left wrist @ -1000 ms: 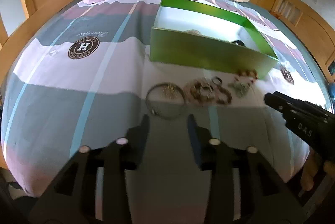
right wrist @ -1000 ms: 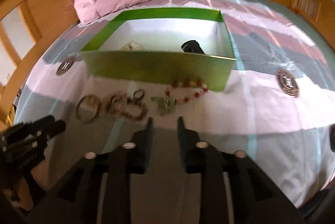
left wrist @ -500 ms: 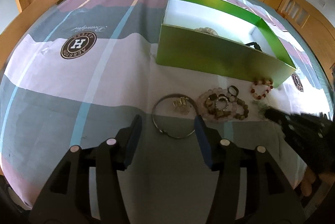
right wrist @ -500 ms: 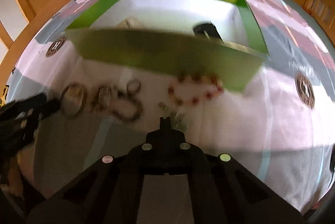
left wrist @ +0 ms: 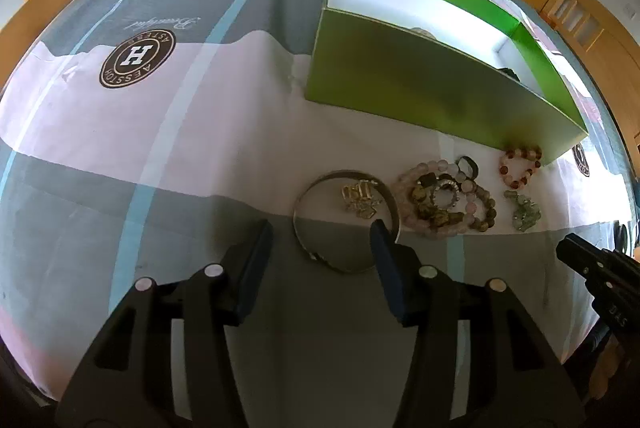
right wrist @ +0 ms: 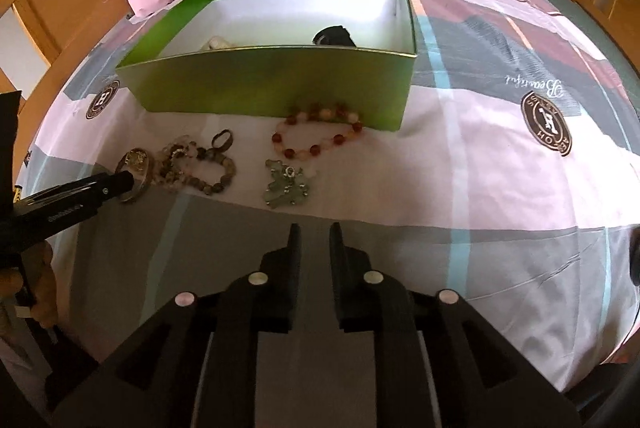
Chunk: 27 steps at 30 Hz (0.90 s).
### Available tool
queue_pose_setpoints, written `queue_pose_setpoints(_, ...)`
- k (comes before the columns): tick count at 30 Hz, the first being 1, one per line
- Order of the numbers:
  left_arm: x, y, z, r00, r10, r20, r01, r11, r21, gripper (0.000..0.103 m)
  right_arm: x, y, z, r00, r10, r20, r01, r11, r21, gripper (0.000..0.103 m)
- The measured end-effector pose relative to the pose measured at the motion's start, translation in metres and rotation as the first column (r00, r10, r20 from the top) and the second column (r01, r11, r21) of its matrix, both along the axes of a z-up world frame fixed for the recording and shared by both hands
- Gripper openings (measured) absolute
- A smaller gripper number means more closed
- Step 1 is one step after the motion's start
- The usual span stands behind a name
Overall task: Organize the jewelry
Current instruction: 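Grasp the silver bangle with the left tool while the right tool grasps the green pendant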
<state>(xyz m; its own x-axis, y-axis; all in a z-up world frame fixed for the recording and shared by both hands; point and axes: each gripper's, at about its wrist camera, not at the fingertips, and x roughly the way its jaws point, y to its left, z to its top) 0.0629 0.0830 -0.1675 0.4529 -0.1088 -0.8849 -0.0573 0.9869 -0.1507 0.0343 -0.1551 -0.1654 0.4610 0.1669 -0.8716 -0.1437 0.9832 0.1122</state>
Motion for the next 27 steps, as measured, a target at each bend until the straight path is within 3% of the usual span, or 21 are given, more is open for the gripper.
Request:
queue_pose_setpoints(2,0.0,-0.002,-0.002,1.0,-0.013,-0.002,0.013,1.0,0.023,0.048,-0.001,0.0,-0.001,1.0,0.001,-0.005,-0.001,1.0,0.006,0.015)
queue_pose_setpoints(4,-0.003,-0.006,-0.003,1.0,-0.027,0.0,0.027,0.997,0.066,0.039,-0.001,0.002,-0.002,1.0,0.002,-0.008,-0.002,1.0,0.006,0.015)
queue_pose_setpoints(6,-0.006,-0.007,-0.004,0.999,-0.038,0.007,0.038,0.996,0.075,0.022,0.0,0.001,-0.003,1.0,-0.001,-0.013,0.001,1.0,0.008,0.015)
queue_pose_setpoints(9,-0.012,0.004,-0.001,1.0,-0.026,0.0,0.026,0.999,0.024,0.011,0.0,-0.002,-0.001,1.0,-0.012,-0.011,0.012,1.0,0.012,0.015)
queue_pose_setpoints(11,-0.014,0.009,0.004,1.0,-0.014,0.01,0.014,1.0,0.005,0.01,0.001,-0.004,0.0,1.0,-0.017,-0.008,0.017,1.0,0.013,0.015)
queue_pose_setpoints(13,-0.014,0.007,0.011,0.999,-0.022,0.032,0.022,1.0,0.008,0.013,0.003,-0.004,0.0,1.0,-0.02,-0.007,0.02,1.0,0.013,0.015)
queue_pose_setpoints(17,-0.012,-0.004,0.019,0.997,-0.059,0.059,0.058,0.998,0.024,0.038,0.004,-0.003,0.0,1.0,-0.021,-0.006,0.022,1.0,0.02,0.015)
queue_pose_setpoints(21,-0.013,-0.015,0.017,0.995,-0.083,0.051,0.081,0.996,0.042,0.047,0.004,-0.001,0.0,1.0,-0.013,-0.01,0.013,1.0,0.023,0.017)
queue_pose_setpoints(22,-0.015,-0.013,0.017,0.995,-0.084,0.045,0.083,0.996,0.031,0.052,0.004,0.0,-0.001,1.0,-0.01,-0.011,0.01,1.0,0.027,0.022)
queue_pose_setpoints(24,-0.02,-0.011,0.017,0.995,-0.089,0.041,0.088,0.996,0.012,0.07,0.005,0.0,-0.001,1.0,-0.011,-0.011,0.011,0.999,0.033,0.038)
queue_pose_setpoints(25,-0.021,-0.012,0.016,0.995,-0.092,0.045,0.091,0.996,0.018,0.071,0.006,0.001,-0.002,1.0,-0.014,-0.01,0.015,0.999,0.038,0.043)
queue_pose_setpoints(27,-0.018,-0.014,0.012,0.995,-0.098,0.035,0.097,0.994,0.04,0.072,0.009,0.001,-0.003,1.0,-0.019,-0.013,0.02,0.999,0.045,0.043)
